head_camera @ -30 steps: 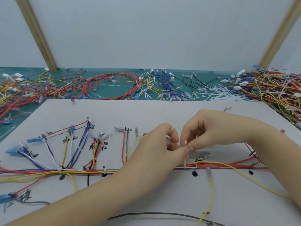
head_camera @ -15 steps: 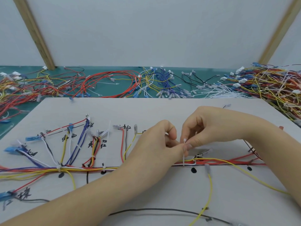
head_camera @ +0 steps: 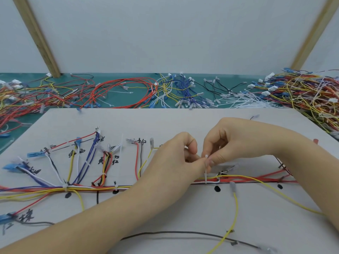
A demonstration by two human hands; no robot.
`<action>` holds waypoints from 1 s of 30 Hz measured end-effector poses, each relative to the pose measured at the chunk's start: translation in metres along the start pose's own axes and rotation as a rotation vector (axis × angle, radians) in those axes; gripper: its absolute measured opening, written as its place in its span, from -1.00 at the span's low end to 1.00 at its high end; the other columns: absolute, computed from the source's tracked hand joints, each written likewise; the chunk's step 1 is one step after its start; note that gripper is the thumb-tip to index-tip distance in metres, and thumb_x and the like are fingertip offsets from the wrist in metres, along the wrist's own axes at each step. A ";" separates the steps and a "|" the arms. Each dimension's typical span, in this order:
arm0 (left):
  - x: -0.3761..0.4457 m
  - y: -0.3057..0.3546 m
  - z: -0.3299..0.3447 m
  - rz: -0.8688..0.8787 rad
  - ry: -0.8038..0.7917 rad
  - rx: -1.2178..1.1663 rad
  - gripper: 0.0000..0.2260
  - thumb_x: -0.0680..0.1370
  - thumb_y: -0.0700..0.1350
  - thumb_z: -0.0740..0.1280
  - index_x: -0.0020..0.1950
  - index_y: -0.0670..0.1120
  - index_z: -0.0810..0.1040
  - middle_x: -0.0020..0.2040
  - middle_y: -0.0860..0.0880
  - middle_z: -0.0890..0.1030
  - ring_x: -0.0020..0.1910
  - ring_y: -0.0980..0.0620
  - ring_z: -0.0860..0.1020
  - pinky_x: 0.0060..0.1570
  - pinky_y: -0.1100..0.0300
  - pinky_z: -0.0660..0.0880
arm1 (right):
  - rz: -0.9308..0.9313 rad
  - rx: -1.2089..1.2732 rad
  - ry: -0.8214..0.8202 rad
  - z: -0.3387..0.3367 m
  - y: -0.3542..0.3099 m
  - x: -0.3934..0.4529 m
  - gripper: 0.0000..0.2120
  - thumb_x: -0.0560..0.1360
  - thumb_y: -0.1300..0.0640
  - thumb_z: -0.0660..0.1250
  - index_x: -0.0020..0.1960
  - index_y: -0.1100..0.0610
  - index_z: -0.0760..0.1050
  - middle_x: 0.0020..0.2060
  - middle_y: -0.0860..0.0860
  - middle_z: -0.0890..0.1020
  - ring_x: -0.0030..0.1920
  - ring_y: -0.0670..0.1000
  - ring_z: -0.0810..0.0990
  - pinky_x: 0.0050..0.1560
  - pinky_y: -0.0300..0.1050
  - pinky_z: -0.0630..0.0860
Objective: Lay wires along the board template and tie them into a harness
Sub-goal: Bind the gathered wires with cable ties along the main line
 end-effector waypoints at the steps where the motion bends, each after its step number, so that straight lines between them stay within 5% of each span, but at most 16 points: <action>1: 0.000 0.000 0.000 0.000 0.003 0.005 -0.74 0.43 -0.18 0.35 -0.28 0.01 0.26 -0.31 -0.02 0.67 -0.58 0.24 0.35 -0.55 0.46 0.22 | 0.001 -0.023 0.013 -0.001 0.000 0.000 -0.78 0.36 0.27 0.45 -0.32 -0.04 0.61 -0.45 -0.16 0.64 -0.44 -0.27 0.50 -0.34 -0.47 0.35; 6: 0.001 -0.001 0.000 0.013 0.002 0.049 -0.72 0.44 -0.20 0.34 -0.28 0.04 0.25 -0.32 0.02 0.66 -0.55 0.24 0.37 -0.52 0.46 0.25 | -0.022 -0.129 0.033 0.000 -0.003 -0.003 -0.81 0.36 0.19 0.46 -0.33 -0.08 0.62 -0.44 -0.10 0.65 -0.48 -0.24 0.46 -0.39 -0.41 0.36; 12: 0.000 0.001 0.000 0.042 0.010 0.020 -0.72 0.45 -0.21 0.35 -0.28 0.02 0.26 -0.35 0.01 0.64 -0.55 0.23 0.34 -0.52 0.47 0.23 | 0.000 0.087 -0.094 0.004 -0.002 -0.006 -0.85 0.47 0.04 0.36 -0.22 -0.01 0.67 -0.35 -0.10 0.67 -0.31 -0.18 0.59 -0.22 -0.32 0.51; 21: 0.000 0.001 0.000 0.070 0.039 0.053 -0.69 0.43 -0.20 0.36 -0.32 0.07 0.27 -0.25 -0.07 0.65 -0.53 0.23 0.35 -0.50 0.46 0.25 | 0.064 0.251 -0.068 0.002 0.008 -0.003 -0.88 0.22 0.02 0.41 -0.34 0.08 0.61 -0.46 -0.03 0.60 -0.43 -0.12 0.53 -0.36 -0.30 0.49; 30: -0.004 -0.002 0.009 -0.010 -0.187 0.146 -0.78 0.40 -0.18 0.37 -0.21 0.08 0.36 -0.36 0.15 0.59 -0.48 0.24 0.41 -0.44 0.38 0.35 | 0.051 0.250 -0.039 -0.002 0.008 -0.003 -0.86 0.20 0.01 0.42 -0.32 0.07 0.61 -0.45 -0.03 0.60 -0.41 -0.09 0.54 -0.33 -0.28 0.52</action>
Point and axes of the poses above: each hand's wrist, its own x-axis towards the middle knuckle, its own z-axis out of the palm, y = z × x, the point moved 8 cm from there along x, towards the middle knuckle
